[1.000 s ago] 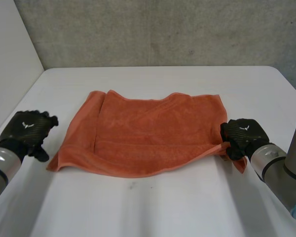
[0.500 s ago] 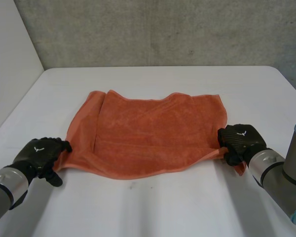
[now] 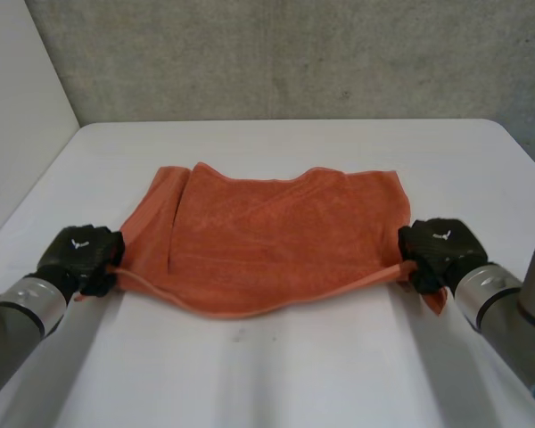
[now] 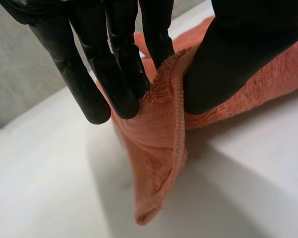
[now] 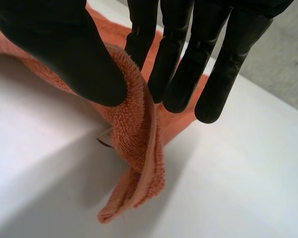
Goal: Fold the laundry
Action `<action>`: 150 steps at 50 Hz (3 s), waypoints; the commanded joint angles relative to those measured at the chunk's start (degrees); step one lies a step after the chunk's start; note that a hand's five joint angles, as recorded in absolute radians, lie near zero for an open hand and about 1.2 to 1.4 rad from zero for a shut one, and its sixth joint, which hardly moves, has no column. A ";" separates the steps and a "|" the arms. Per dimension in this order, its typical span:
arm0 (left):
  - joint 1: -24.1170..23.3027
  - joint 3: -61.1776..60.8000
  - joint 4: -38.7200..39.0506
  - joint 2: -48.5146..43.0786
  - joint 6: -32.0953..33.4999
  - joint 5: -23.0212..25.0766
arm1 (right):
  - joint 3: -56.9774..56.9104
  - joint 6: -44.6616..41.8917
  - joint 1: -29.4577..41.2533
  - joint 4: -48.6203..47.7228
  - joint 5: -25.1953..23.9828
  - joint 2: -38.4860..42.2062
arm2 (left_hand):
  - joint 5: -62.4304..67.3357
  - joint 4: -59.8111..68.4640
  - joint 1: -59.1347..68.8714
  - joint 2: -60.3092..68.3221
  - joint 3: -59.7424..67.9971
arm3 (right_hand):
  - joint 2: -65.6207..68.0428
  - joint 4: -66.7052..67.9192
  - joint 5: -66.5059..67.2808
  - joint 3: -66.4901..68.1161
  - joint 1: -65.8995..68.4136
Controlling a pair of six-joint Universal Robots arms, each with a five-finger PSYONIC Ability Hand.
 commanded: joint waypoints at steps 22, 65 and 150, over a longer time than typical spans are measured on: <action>5.70 -4.88 -32.68 34.31 21.15 0.80 | -2.39 -32.03 -4.00 37.68 0.55 -22.42 | 14.85 11.80 14.82 11.89 11.89 | 12.32 11.61 13.07 11.88 23.84; -6.34 30.55 1.33 8.71 0.95 -9.92 | -28.23 -12.00 -0.31 3.40 4.77 -9.48 | 14.85 11.80 14.82 11.89 11.89 | 12.32 11.61 13.07 11.88 23.84; -6.87 20.16 -15.45 -7.72 22.04 -5.71 | -22.31 -24.93 -8.31 17.04 2.03 10.80 | 14.85 11.80 14.82 11.89 11.89 | 12.32 11.61 13.07 11.88 23.84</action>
